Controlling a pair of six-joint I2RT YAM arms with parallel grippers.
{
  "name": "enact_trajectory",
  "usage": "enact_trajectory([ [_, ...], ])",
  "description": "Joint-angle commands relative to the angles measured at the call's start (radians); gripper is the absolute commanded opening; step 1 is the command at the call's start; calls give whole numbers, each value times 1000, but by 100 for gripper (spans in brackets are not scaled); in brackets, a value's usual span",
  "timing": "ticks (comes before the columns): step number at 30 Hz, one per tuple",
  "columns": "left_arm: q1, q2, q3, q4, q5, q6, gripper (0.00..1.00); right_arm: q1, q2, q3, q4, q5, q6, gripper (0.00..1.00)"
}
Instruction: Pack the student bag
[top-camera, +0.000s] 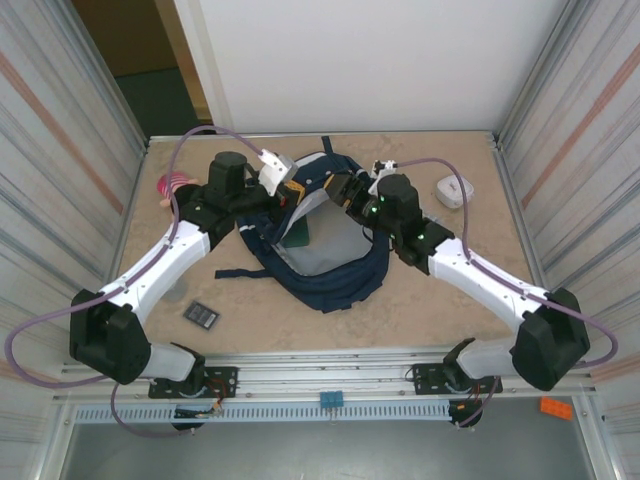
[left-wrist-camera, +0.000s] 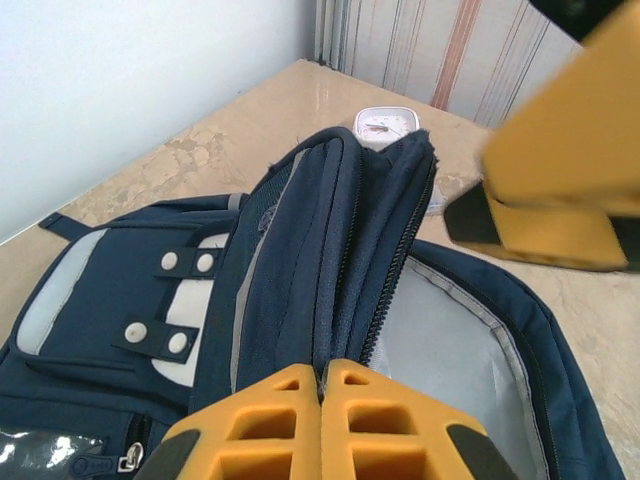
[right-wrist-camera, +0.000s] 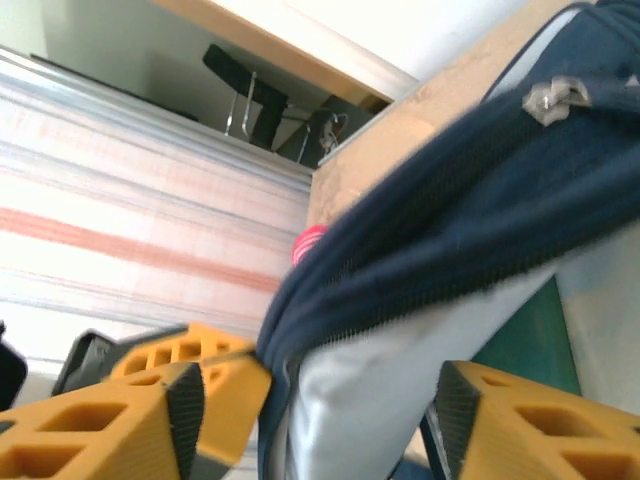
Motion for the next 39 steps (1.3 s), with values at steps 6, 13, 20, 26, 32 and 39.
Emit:
enact_trajectory([
  [6,15,-7,-18,18,33,2,24,-17,150,87,63,-65,66,41],
  [13,8,15,6,-38,-14,6,72,-19,174,104,78,-59,66,35],
  [20,-34,77,54,-77,-102,15,81,-17,174,107,82,-57,66,35],
  [26,-34,114,62,-63,-132,-18,46,-18,152,119,38,-57,34,37],
  [32,-16,44,14,-6,-102,-54,5,-49,54,139,-200,-52,-130,54],
  [39,41,8,28,-8,39,-84,3,-214,-74,139,-571,-121,-393,71],
])
